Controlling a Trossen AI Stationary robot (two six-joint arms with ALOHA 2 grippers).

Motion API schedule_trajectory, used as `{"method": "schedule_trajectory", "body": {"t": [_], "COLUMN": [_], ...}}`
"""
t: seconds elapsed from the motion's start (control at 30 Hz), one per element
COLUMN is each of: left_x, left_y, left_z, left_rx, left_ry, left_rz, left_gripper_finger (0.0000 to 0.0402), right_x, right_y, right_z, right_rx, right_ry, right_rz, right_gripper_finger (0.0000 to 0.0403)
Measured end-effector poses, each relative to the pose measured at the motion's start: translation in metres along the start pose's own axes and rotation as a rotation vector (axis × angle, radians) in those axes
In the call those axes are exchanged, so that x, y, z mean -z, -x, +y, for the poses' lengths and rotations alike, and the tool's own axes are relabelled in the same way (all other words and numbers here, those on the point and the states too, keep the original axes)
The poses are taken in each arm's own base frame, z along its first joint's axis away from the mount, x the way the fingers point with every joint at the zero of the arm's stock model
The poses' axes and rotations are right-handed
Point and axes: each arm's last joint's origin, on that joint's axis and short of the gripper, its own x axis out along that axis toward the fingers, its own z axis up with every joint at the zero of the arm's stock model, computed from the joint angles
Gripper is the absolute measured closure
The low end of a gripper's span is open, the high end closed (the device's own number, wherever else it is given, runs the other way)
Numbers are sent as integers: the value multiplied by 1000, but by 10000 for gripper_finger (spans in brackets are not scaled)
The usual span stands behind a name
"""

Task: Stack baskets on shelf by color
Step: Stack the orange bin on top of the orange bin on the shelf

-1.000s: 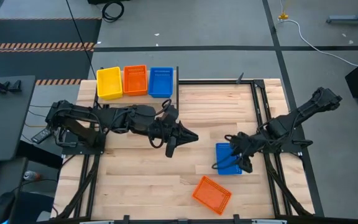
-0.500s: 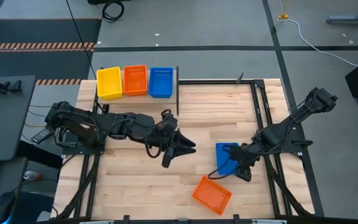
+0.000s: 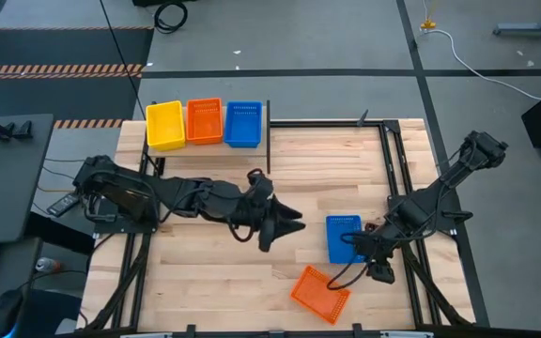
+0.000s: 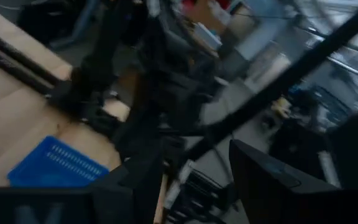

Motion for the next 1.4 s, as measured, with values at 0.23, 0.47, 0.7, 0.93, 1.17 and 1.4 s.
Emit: {"method": "schedule_trajectory", "body": {"t": [0.23, 0.47, 0.7, 0.93, 1.17, 1.4], "left_x": [10, 48, 71, 47, 24, 19], "left_y": [-6, -17, -27, -26, -34, -53], "left_z": [-12, -23, -32, -53, -81, -99], "left_rx": [12, -76, -60, -13, -37, -84], "left_ry": [84, 113, 140, 53, -89, -204], "left_rz": [-109, -156, -232, -305, -281, -212], "left_gripper_finger": [228, 247, 265, 274, 274, 274], "right_x": [3, 1, -1, 0, 0, 2], "right_y": [0, 1, 2, 6, 6, 7], "right_z": [-6, -9, -6, -6, -7, -11], "right_rx": [115, 192, 163, 159, 171, 199], "right_ry": [-5, 62, 81, 80, 58, 8], "right_rz": [-31, -110, -137, -156, -160, -146], "right_gripper_finger": [187, 188, 188, 188, 188, 188]}}
